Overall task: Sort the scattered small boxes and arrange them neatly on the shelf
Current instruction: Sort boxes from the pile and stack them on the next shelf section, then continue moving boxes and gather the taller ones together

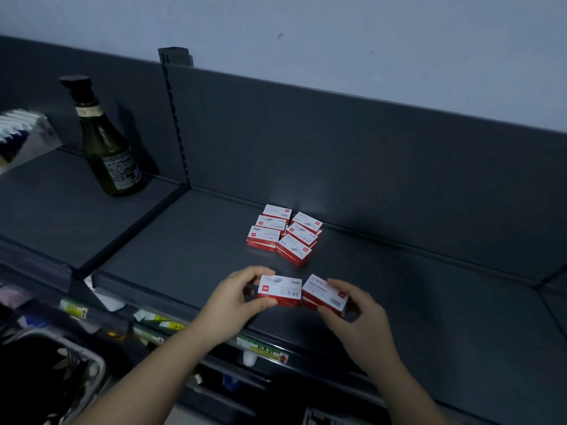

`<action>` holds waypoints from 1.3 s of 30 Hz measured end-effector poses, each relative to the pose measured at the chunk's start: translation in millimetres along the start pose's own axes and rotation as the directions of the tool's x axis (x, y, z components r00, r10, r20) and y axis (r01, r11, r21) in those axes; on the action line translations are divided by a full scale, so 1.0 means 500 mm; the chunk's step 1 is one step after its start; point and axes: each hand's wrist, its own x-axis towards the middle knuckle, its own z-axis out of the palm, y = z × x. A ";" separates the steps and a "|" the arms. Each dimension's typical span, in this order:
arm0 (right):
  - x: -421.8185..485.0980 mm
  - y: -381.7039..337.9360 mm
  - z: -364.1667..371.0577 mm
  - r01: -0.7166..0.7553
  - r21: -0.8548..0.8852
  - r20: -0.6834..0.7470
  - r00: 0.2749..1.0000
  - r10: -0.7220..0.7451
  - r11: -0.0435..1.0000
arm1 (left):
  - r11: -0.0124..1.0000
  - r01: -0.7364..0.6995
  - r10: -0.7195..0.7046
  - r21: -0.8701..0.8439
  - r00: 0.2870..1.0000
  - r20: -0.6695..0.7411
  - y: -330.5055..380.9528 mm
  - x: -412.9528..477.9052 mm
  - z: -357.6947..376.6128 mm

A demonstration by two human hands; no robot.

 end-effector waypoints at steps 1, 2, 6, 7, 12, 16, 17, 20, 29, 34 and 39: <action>0.001 -0.003 0.011 -0.006 -0.012 0.005 1.000 0.006 1.000 | 1.000 0.009 -0.009 0.002 1.000 -0.007 -0.004 0.001 -0.005; 0.003 -0.007 0.021 -0.014 -0.015 0.013 1.000 0.014 1.000 | 1.000 0.020 -0.020 0.000 1.000 -0.013 -0.008 0.000 -0.011; 0.014 -0.029 0.059 -0.033 -0.020 0.069 0.997 0.034 0.999 | 0.999 0.035 -0.036 0.024 0.999 0.023 -0.029 0.006 -0.060; 0.018 -0.035 0.070 -0.026 -0.039 0.087 0.996 0.030 0.999 | 0.999 0.032 -0.033 0.041 0.999 0.028 -0.036 0.010 -0.075; 0.031 -0.051 0.122 -0.004 -0.134 0.086 0.996 0.016 0.991 | 0.998 0.029 -0.032 0.057 0.998 0.061 -0.073 0.041 -0.127; 0.026 -0.048 0.160 0.009 -0.289 0.076 0.997 0.013 0.957 | 0.991 -0.020 -0.003 0.134 0.985 0.171 -0.101 0.081 -0.141; 0.024 -0.044 0.168 -0.002 -0.308 0.057 0.998 0.021 0.951 | 0.987 -0.022 -0.009 0.160 0.981 0.193 -0.108 0.087 -0.140; 0.021 -0.036 0.184 -0.032 -0.382 -0.009 0.999 0.030 0.924 | 0.979 -0.039 -0.011 0.201 0.970 0.244 -0.127 0.098 -0.136; 0.084 -0.029 0.220 -0.103 -0.490 -0.144 0.989 0.036 0.866 | 0.951 -0.185 0.112 0.248 0.953 0.282 -0.153 0.183 -0.128; 0.119 -0.007 0.257 -0.109 -0.459 -0.265 0.964 -0.019 0.882 | 0.961 -0.149 0.103 0.234 0.975 0.196 -0.162 0.211 -0.123; 0.123 -0.009 0.254 -0.167 -0.598 -0.256 0.967 0.011 0.784 | 0.959 -0.161 0.117 0.232 0.974 0.193 -0.162 0.225 -0.124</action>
